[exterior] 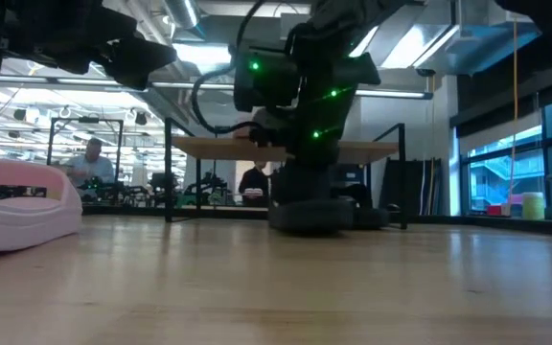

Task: Pick and place slides into the shelf
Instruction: Put the black slipper slide under the shelf

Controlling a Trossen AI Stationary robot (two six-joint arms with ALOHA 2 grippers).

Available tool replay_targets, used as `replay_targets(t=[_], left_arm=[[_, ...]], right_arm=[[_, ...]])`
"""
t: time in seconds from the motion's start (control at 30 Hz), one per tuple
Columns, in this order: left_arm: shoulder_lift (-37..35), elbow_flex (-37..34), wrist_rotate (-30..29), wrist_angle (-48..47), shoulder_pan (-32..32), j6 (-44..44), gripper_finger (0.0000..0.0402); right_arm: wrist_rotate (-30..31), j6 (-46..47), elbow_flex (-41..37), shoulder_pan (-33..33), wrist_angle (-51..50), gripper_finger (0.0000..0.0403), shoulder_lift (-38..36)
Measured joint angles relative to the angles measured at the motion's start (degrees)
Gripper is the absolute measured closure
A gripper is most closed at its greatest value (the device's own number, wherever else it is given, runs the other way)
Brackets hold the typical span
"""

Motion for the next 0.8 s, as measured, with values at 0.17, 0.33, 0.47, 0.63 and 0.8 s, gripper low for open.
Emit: replay_targets(t=[0.17,0.33,0.47,0.63,0.8], left_arm=[[0.0,0.0,-0.3,-0.1,0.0,0.0,0.0140],[0.0,0.0,-1.0,-0.1,0.1,0.0,0.0140],[0.0,0.0,-1.0,-0.2,0.1,0.0,0.0140],[0.0,0.0,-1.0,-0.2,0.1,0.0,0.0140],[0.0,0.0,-1.0,-0.2,0.1,0.0,0.0140]], right_arm=[[-0.2,-1.4,0.2,-0.9,1.0,0.0387,0.0],[-0.4,-2.7,0.3,-3.2,2.1,0.0387,0.0],[-1.1,-4.0,0.3,-5.2,2.4,0.0387,0.0],[-1.5,-5.4,0.3,-7.2,2.5,0.0387,0.0],[-3.5,-5.4,0.3,-7.8,2.5,0.0387,-0.2]])
